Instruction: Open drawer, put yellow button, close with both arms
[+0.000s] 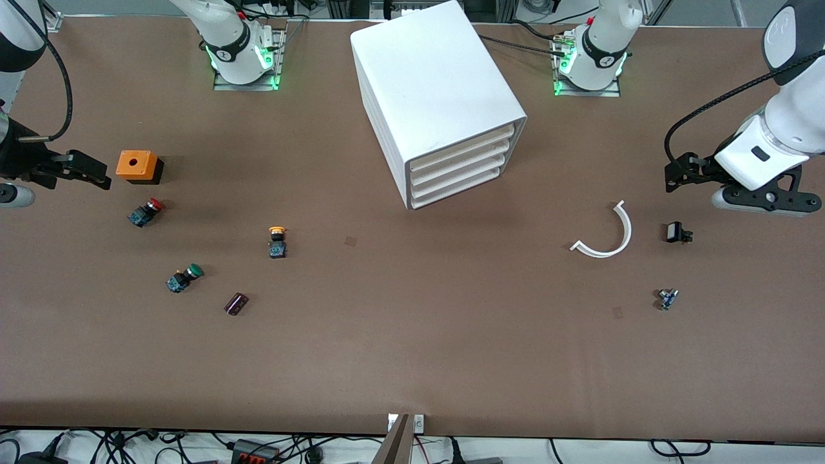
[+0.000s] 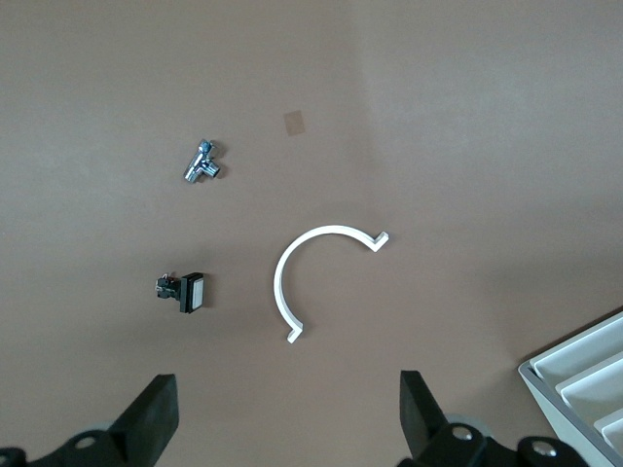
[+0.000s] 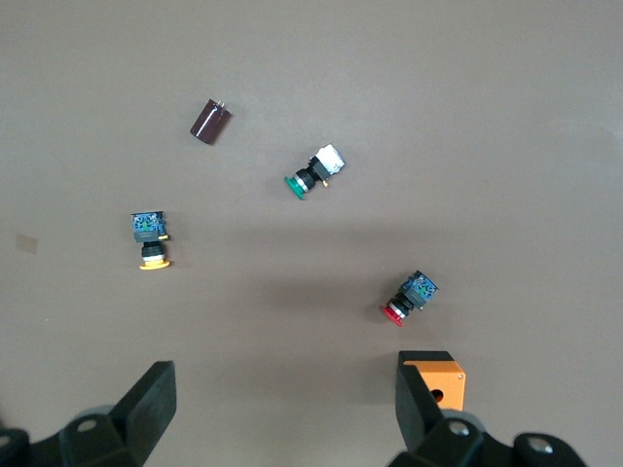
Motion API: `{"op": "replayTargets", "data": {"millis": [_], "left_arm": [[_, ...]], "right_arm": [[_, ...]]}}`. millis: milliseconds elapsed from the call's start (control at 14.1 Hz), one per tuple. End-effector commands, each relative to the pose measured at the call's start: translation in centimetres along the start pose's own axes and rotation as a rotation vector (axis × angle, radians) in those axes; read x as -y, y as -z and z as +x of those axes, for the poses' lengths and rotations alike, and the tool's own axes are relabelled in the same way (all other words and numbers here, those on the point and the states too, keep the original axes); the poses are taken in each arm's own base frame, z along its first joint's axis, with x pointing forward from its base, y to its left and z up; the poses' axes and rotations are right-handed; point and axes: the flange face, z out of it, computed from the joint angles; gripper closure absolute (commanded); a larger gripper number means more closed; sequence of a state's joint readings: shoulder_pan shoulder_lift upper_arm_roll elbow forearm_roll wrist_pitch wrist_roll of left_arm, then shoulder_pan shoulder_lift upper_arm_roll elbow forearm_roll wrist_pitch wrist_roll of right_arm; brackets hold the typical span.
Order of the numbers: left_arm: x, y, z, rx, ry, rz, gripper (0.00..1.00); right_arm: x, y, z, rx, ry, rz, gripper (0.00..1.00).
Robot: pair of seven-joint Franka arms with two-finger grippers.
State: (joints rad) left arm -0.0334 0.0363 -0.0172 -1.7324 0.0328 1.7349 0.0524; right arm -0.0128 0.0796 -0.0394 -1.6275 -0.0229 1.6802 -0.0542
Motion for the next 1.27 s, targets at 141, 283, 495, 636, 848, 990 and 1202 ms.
{"op": "replayTargets", "data": {"millis": [141,283,495,636,848,990,1202], "left_arm": [[-0.3,0.6,-0.5,-0.002,0.002,-0.009,0.00],[-0.3,0.6,-0.5,-0.002,0.002,-0.009,0.00],[-0.3,0.5,-0.4,-0.001,0.004,-0.009,0.00],[-0.5,0.3,-0.3,0.005,-0.007,-0.010,0.00],[-2.4,-2.1,0.5,0.067,-0.042,-0.020,0.00],[-4.9,-3.6,0.6,0.141,-0.087,-0.025,0.00],[-7.8,-6.8,0.6,0.267,-0.101,-0.163,0.00]], "right_arm": [[0.1,0.2,-0.6,-0.009,0.020,-0.012,0.00],[0.5,0.0,-0.4,-0.009,0.028,-0.014,0.00],[2.4,-1.1,0.5,0.002,0.059,-0.013,0.00],[3.9,-2.8,1.2,0.025,0.082,-0.009,0.00],[7.8,-5.9,2.4,0.065,0.133,-0.009,0.00],[10.6,-7.9,3.1,0.072,0.172,-0.011,0.00],[14.7,-11.3,4.2,0.070,0.236,-0.014,0.00]]}}
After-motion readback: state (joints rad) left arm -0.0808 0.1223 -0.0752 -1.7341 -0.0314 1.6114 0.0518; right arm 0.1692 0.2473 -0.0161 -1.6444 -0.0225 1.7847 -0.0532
